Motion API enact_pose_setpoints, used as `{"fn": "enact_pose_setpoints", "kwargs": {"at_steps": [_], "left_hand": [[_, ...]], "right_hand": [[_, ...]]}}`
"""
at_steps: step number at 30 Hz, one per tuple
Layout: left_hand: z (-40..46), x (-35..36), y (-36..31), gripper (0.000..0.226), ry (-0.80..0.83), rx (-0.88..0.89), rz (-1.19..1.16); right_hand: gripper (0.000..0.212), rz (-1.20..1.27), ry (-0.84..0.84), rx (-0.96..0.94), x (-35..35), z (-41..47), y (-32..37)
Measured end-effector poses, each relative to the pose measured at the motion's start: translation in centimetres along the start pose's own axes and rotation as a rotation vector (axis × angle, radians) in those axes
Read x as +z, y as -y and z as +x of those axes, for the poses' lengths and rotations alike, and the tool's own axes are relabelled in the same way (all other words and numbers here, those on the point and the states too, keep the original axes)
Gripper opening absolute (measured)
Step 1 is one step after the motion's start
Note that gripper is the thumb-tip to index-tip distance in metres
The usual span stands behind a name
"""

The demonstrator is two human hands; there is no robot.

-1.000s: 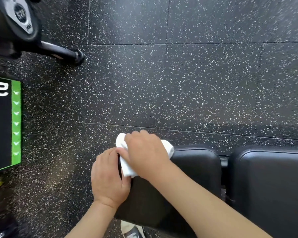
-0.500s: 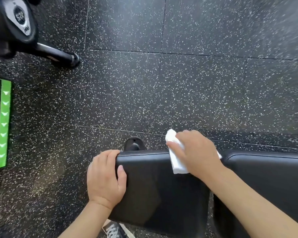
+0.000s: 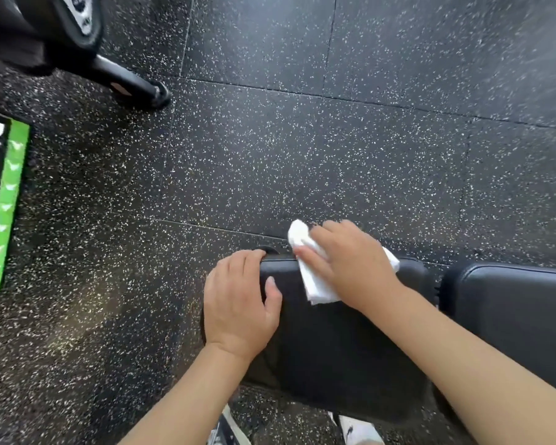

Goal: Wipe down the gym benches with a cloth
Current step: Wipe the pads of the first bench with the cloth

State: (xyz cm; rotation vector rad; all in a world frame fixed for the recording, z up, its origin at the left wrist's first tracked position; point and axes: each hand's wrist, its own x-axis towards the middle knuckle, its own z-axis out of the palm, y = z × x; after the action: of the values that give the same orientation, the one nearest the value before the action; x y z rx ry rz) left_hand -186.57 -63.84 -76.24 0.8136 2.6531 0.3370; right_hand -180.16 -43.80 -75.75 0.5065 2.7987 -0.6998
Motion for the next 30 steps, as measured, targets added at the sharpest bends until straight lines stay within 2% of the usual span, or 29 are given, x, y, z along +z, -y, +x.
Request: {"fn": "enact_pose_setpoints", "kwargs": {"at_steps": [4,8,10,16,19,22,24,27,30], "left_hand": [[-0.3,-0.1,0.3,0.050,0.007,-0.006,-0.029],[-3.2,-0.2,1.6,0.060,-0.018,-0.101,-0.118],[-5.2,0.1,2.5,0.065,-0.007,-0.177,-0.190],[-9.6,1.0,4.0,0.074,0.002,-0.313,-0.446],[-11.6,1.6,4.8,0.075,0.037,-0.381,-0.500],[-13.9,2.2,5.6,0.073,0.107,-0.441,-0.508],[-15.5,2.7,5.7,0.064,0.129,-0.451,-0.533],[-18.0,3.3,5.6,0.068,0.195,-0.409,-0.540],[-19.3,3.7,5.4,0.069,0.167,-0.424,-0.586]], "right_hand": [[0.047,-0.073,0.064,0.191,-1.7,-1.2,-3.8],[0.051,-0.059,0.029,0.248,-1.3,-0.6,-1.7],[0.050,-0.048,0.034,0.217,-0.4,0.3,0.6],[0.046,-0.077,0.012,-0.018,3.8,4.2,10.3],[0.040,-0.219,-0.033,-0.265,6.0,4.0,14.7],[0.040,-0.331,-0.003,-0.512,7.9,1.8,17.7],[0.040,-0.397,0.053,-0.651,8.9,-0.2,18.5],[0.039,-0.368,0.057,-0.796,9.0,-1.8,17.7],[0.040,-0.300,0.040,-0.851,7.8,0.0,16.0]]}}
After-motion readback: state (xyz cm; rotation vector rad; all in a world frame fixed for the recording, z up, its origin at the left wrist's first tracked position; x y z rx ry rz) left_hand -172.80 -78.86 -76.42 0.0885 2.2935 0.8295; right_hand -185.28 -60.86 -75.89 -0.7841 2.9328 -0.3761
